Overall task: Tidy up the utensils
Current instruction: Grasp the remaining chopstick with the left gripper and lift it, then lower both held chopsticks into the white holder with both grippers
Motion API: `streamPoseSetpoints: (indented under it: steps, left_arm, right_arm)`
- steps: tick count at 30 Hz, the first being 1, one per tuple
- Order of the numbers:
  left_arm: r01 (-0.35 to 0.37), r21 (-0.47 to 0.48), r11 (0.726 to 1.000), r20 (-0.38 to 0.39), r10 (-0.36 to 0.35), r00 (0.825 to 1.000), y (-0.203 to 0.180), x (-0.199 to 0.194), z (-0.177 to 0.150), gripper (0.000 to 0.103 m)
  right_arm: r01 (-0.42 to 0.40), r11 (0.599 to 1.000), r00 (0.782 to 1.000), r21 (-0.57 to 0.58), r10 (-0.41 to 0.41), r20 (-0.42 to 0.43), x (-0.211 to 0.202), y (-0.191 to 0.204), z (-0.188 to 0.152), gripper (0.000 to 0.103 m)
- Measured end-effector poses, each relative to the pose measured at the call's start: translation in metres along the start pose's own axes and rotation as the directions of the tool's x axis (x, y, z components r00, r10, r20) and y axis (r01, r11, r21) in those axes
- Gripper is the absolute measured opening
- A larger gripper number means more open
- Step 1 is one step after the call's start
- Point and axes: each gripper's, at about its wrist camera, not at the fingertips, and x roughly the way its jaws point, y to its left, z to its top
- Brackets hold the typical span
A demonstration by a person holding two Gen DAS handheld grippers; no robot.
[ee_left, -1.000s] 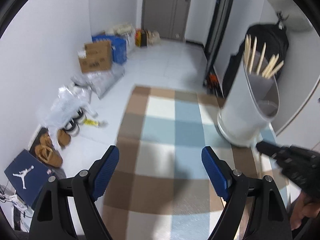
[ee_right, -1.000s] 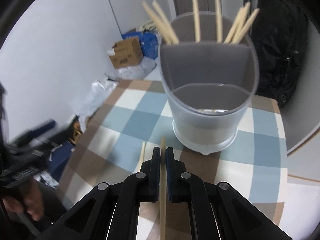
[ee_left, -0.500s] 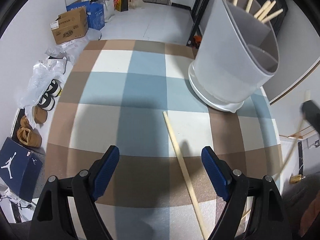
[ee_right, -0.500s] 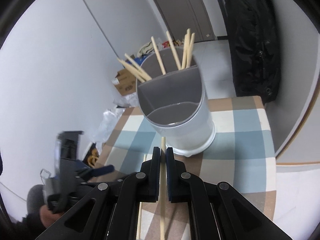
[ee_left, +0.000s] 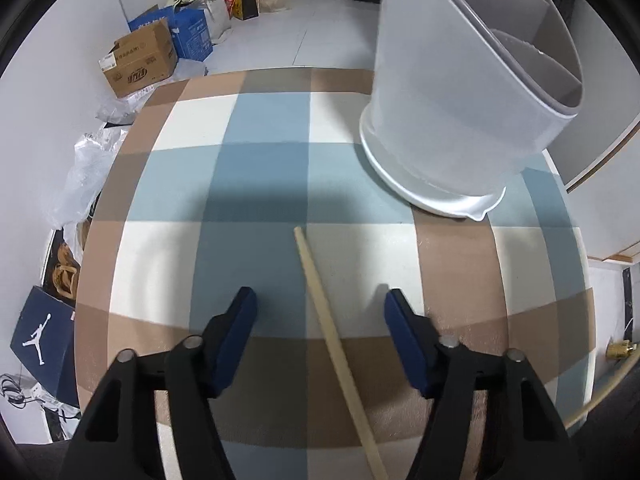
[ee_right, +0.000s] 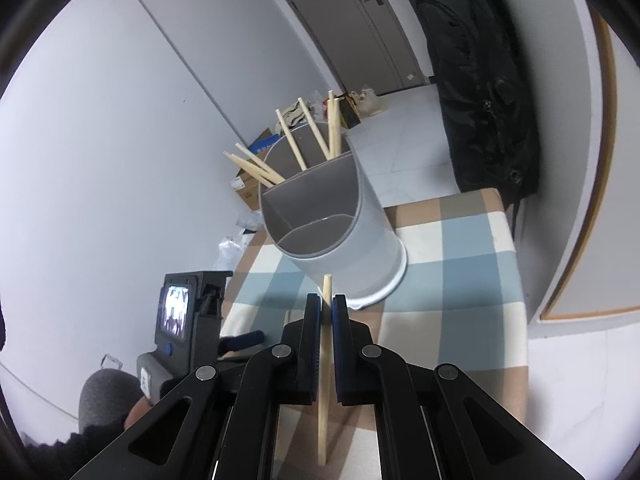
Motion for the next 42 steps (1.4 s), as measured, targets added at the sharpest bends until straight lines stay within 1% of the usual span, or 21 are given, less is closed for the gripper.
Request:
streamPoseSetpoints:
  steps: [1, 2, 4, 5, 6, 7, 9, 10, 11, 12, 15, 19, 22, 27, 31, 35, 37, 42]
  left_arm:
    - [-0.012, 0.018, 1.0, 0.004, 0.012, 1.0, -0.003, 0.001, 0.0, 0.059]
    - [-0.012, 0.025, 1.0, 0.012, 0.012, 1.0, -0.005, 0.0, 0.0, 0.057]
    - [0.008, 0.023, 1.0, 0.02, -0.008, 1.0, -0.005, -0.002, -0.001, 0.048]
    - [0.033, 0.023, 0.999, 0.029, -0.034, 0.999, -0.004, -0.003, -0.001, 0.038]
    - [0.047, 0.024, 0.999, 0.031, -0.047, 0.998, -0.005, -0.003, -0.001, 0.032]
    - [0.047, 0.026, 0.999, 0.032, -0.048, 0.998, -0.007, -0.003, -0.001, 0.03]
    - [0.028, 0.039, 0.999, 0.041, -0.03, 0.999, -0.01, -0.004, -0.001, 0.016]
    - [0.036, 0.039, 0.999, 0.042, -0.038, 0.998, -0.01, -0.004, -0.001, 0.013]
    - [0.044, 0.035, 0.998, 0.041, -0.046, 0.998, -0.012, -0.004, 0.0, 0.007]
    - [0.059, 0.027, 0.998, 0.039, -0.06, 0.997, -0.011, -0.003, 0.001, 0.004]
    - [0.084, -0.005, 0.996, 0.047, -0.083, 0.995, -0.006, -0.004, 0.001, 0.003]
    - [0.075, -0.045, 0.996, 0.066, -0.072, 0.995, 0.001, -0.005, 0.004, 0.003]
    - [0.104, -0.081, 0.991, 0.08, -0.098, 0.992, 0.005, -0.007, 0.005, 0.003]
    - [0.11, -0.075, 0.991, 0.144, -0.098, 0.985, 0.001, -0.021, 0.006, 0.003]
    - [0.121, -0.082, 0.989, 0.204, -0.102, 0.974, 0.007, -0.037, 0.005, 0.002]
    - [0.141, -0.093, 0.986, 0.279, -0.11, 0.954, 0.014, -0.052, 0.003, 0.002]
    - [0.151, -0.09, 0.984, 0.318, -0.115, 0.941, 0.016, -0.062, 0.0, 0.002]
    - [0.16, -0.08, 0.984, 0.371, -0.119, 0.921, 0.024, -0.076, -0.002, 0.002]
  right_arm:
    - [-0.001, 1.0, 1.0, 0.004, 0.001, 0.002, -0.002, -0.003, 0.0, 0.005]
    - [0.0, 1.0, 1.0, 0.009, 0.0, 0.003, -0.003, -0.006, 0.0, 0.005]
    - [-0.002, 1.0, 1.0, 0.025, 0.002, 0.001, -0.004, -0.011, -0.001, 0.005]
    - [-0.003, 0.999, 1.0, 0.033, 0.003, 0.001, -0.005, -0.014, -0.001, 0.005]
    - [-0.002, 0.999, 1.0, 0.038, 0.002, 0.002, -0.006, -0.016, -0.001, 0.005]
    - [-0.002, 0.999, 1.0, 0.045, 0.002, 0.003, -0.007, -0.018, 0.0, 0.005]
    - [-0.004, 0.999, 1.0, 0.052, 0.004, 0.003, -0.008, -0.02, 0.0, 0.005]
    - [-0.005, 0.999, 1.0, 0.054, 0.005, 0.002, -0.007, -0.02, 0.0, 0.005]
    - [-0.006, 0.998, 1.0, 0.055, 0.006, 0.001, -0.008, -0.02, 0.0, 0.005]
    - [-0.008, 0.998, 1.0, 0.056, 0.008, -0.001, -0.007, -0.019, 0.0, 0.005]
    - [-0.01, 0.999, 1.0, 0.053, 0.01, -0.005, -0.006, -0.017, 0.0, 0.005]
    - [-0.01, 0.999, 1.0, 0.049, 0.011, -0.011, -0.004, -0.015, -0.001, 0.005]
    - [-0.009, 0.999, 1.0, 0.054, 0.01, -0.015, -0.002, -0.016, -0.001, 0.005]
    - [-0.001, 0.998, 1.0, 0.061, 0.002, -0.011, -0.002, -0.017, -0.001, 0.005]
    - [-0.005, 0.998, 1.0, 0.057, 0.004, 0.005, -0.005, -0.014, -0.001, 0.005]
    - [-0.009, 0.999, 1.0, 0.05, 0.008, 0.018, -0.006, -0.009, 0.0, 0.005]
    - [-0.011, 0.999, 1.0, 0.047, 0.01, 0.023, -0.005, -0.006, -0.001, 0.005]
    - [-0.015, 1.0, 0.999, 0.02, 0.015, 0.044, -0.007, 0.004, -0.001, 0.005]
